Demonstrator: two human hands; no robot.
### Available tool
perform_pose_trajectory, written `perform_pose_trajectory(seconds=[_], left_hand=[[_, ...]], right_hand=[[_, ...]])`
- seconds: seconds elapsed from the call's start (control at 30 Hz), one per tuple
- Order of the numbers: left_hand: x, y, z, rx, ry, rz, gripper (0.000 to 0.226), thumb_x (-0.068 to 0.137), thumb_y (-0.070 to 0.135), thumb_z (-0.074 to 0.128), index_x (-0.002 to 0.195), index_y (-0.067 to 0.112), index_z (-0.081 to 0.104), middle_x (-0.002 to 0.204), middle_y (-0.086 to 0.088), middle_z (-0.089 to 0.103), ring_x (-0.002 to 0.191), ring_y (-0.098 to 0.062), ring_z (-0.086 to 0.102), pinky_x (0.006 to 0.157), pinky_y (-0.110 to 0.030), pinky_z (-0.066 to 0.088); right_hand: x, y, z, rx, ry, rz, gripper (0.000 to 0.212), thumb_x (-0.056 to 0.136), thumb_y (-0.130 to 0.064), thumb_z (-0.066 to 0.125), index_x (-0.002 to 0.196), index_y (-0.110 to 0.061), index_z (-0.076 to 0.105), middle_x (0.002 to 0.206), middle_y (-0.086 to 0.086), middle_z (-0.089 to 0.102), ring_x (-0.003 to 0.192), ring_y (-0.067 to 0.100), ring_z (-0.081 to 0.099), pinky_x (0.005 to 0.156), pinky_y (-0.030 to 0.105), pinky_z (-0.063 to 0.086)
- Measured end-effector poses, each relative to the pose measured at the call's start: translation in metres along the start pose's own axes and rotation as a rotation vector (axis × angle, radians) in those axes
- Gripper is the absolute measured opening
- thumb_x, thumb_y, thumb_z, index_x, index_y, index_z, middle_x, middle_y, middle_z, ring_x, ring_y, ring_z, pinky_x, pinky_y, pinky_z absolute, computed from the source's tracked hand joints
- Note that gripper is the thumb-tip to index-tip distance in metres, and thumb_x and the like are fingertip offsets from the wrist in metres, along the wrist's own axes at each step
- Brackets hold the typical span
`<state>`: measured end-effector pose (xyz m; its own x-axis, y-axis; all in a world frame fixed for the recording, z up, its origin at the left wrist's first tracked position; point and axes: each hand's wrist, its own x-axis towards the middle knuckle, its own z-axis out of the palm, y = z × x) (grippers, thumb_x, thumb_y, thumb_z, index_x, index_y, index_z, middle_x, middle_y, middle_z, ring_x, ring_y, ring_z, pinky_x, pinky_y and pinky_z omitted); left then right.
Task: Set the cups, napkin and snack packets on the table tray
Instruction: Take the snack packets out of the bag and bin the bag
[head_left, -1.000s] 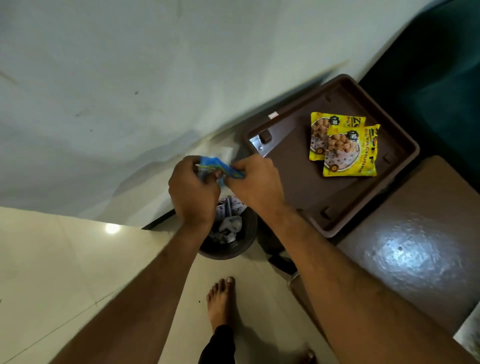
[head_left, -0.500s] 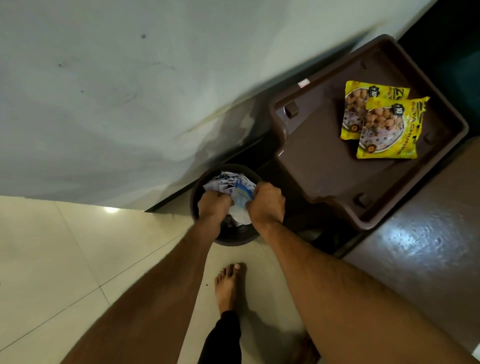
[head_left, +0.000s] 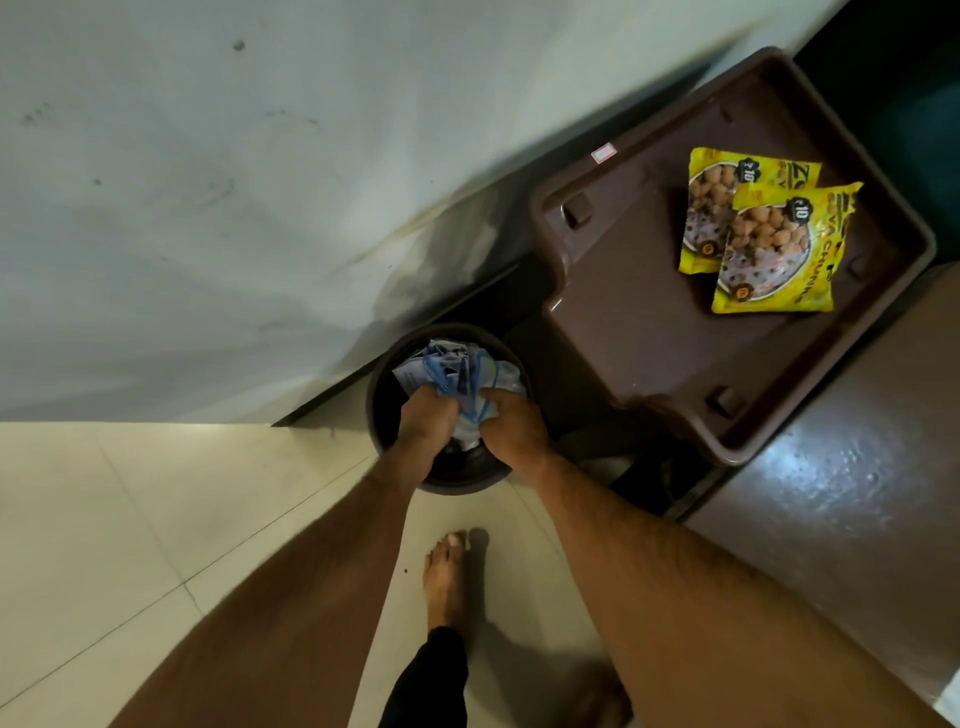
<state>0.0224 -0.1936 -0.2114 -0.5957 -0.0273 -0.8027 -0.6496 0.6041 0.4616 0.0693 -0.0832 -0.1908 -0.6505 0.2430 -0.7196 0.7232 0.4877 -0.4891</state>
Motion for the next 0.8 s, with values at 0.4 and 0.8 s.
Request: perform_pose_trajectory(seconds=[0.4,0.8], left_hand=[[-0.026,0.009,0.0,0.473,0.106,0.221,0.029,0.097,0.022,0.048,0.11,0.006,0.067,0.108,-0.016,0.073,0.105,-0.035,0.069,0.096,-0.047,0.054],[-0.057,0.026,-0.033,0.857,0.489,0.947,0.067,0.094,0.037,0.058,0.148,0.0,0.045,0.153,-0.021,0.049,0.145,-0.035,0.045,0.121,-0.053,0.035]], right_hand=[[-0.002,-0.005,-0.012,-0.204,-0.05,-0.152,0.045,0.101,-0.013,0.049,0.145,-0.008,0.05,0.142,0.015,0.057,0.134,0.033,0.053,0.113,0.039,0.043],[-0.033,-0.033,-0.041,-0.513,0.268,-0.634,0.077,0.087,-0.044,0.069,0.149,-0.013,0.035,0.15,0.014,0.045,0.136,0.027,0.049,0.106,0.043,0.053]])
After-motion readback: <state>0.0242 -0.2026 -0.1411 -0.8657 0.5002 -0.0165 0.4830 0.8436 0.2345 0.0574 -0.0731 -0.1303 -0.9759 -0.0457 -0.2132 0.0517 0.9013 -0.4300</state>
